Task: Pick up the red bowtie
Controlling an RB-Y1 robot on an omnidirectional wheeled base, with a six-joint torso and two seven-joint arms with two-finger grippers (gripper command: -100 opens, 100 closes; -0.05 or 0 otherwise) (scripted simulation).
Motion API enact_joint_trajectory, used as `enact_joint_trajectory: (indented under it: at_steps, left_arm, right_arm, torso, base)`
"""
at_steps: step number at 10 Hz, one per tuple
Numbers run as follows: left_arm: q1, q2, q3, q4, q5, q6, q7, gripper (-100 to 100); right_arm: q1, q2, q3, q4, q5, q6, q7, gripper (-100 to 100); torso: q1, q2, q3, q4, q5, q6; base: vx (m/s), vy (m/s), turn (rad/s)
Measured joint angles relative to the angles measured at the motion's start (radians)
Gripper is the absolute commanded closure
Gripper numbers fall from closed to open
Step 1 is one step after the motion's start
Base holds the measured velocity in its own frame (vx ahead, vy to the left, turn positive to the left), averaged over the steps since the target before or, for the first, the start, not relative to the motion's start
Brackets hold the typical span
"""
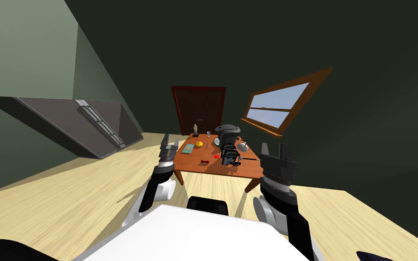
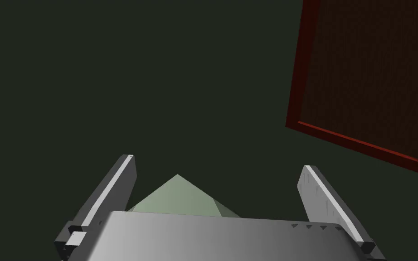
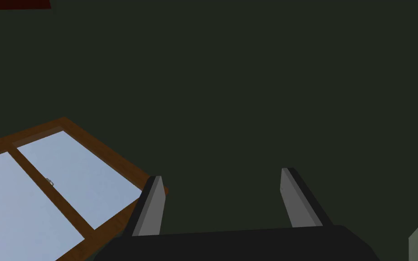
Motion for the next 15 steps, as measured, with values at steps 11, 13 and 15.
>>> enact_joint_trajectory:
  at_steps: [11,13,15]
  left_arm:
    - [-0.041,0.248,0.095,0.171,0.145,0.233,0.046,-100]
    - [-0.049,0.292,0.121,0.217,0.183,0.290,0.062,-100]
    - [-0.047,0.318,0.135,0.250,0.210,0.338,0.070,-100]
  right_arm:
    - [0.000,0.000,0.000,0.000,0.000,0.000,0.000,0]
    - [0.000,0.000,0.000,0.000,0.000,0.000,0.000,0]
    - [0.000,0.000,0.000,0.000,0.000,0.000,0.000,0]
  torso:
    - [-0.003,0.002,0.001,0.000,-0.001,0.000]
    - [-0.003,0.002,0.001,0.001,-0.001,0.000]
    - [-0.002,0.002,0.001,0.001,-0.001,0.000]
  base:
    - [-0.032,-0.049,-0.116]
    - [-0.032,-0.054,-0.111]
    - [-0.021,-0.044,-0.124]
